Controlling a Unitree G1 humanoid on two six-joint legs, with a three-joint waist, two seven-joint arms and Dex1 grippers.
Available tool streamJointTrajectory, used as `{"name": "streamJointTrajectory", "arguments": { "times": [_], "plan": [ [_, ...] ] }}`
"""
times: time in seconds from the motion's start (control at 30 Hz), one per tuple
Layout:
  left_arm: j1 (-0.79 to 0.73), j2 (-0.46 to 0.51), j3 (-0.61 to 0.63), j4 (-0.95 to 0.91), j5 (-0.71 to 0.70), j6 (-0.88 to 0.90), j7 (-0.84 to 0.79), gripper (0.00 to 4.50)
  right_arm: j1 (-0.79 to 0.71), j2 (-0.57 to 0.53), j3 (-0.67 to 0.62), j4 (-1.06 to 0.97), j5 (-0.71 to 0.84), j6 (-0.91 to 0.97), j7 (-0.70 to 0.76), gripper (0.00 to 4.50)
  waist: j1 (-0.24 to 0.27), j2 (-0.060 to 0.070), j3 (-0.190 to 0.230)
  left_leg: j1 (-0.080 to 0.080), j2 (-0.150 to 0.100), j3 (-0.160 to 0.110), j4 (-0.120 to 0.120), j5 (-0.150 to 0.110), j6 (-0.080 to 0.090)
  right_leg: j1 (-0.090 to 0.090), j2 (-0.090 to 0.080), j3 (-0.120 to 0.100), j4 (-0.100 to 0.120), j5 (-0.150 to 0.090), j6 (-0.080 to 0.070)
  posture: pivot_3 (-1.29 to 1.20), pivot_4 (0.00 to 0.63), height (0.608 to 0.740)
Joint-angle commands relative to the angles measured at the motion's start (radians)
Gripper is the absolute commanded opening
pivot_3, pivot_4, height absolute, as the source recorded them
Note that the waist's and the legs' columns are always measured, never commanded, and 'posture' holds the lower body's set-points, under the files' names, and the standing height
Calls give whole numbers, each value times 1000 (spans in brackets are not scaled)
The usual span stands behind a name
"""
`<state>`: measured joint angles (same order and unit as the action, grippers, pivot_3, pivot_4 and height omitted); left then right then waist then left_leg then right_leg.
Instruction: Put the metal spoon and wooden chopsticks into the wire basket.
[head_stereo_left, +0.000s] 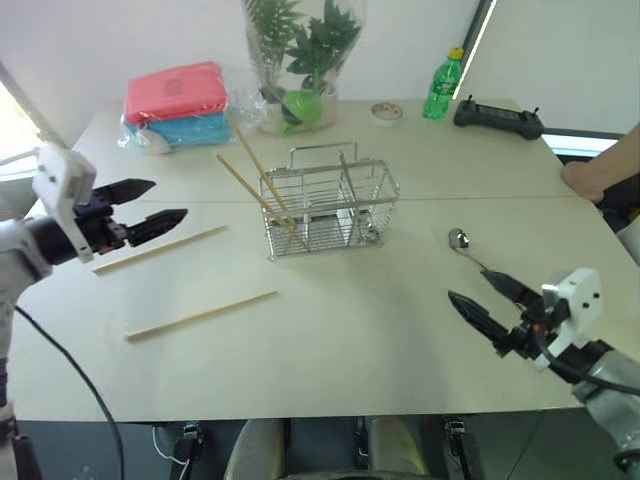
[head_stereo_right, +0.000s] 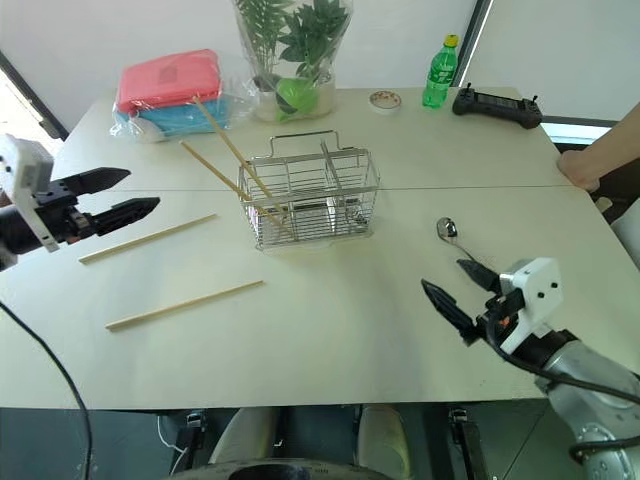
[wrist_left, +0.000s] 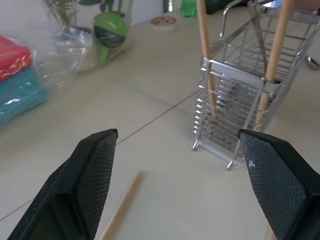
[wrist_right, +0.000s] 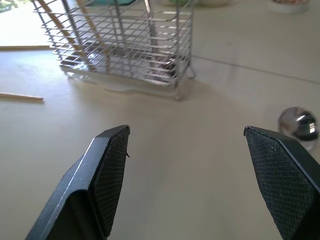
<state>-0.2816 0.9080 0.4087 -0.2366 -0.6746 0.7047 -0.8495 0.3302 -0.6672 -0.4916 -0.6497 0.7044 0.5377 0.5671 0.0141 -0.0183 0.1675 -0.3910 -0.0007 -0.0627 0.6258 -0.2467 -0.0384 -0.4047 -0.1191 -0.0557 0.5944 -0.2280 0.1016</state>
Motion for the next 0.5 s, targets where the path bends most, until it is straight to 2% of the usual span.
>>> {"name": "streamJointTrajectory", "arguments": {
  "times": [0.03,0.1,0.23,0.5],
  "plan": [
    [-54,-36,-28,-120,-117,120,73,4054,-78,-83,-56,84,-31,16,8,3758,0,0,0,0,0,0,0,0,0,0,0,0,0,0,0,0,150,703],
    [-86,-56,-63,-188,-197,203,101,4054,-149,-134,-57,160,-48,22,18,3758,0,0,0,0,-1,0,1,0,0,1,0,0,1,1,-2,0,150,703],
    [-138,-51,-130,-300,-431,360,87,4054,-299,-226,55,370,-144,14,71,3758,-4,0,1,0,-1,0,2,0,1,1,1,0,1,2,-3,0,150,703],
    [-166,-11,-208,-321,-466,382,54,4054,-455,-195,216,583,-216,-4,161,3758,-3,1,1,1,-1,-1,2,-1,3,1,3,1,4,2,-4,0,150,703]
  ]
}}
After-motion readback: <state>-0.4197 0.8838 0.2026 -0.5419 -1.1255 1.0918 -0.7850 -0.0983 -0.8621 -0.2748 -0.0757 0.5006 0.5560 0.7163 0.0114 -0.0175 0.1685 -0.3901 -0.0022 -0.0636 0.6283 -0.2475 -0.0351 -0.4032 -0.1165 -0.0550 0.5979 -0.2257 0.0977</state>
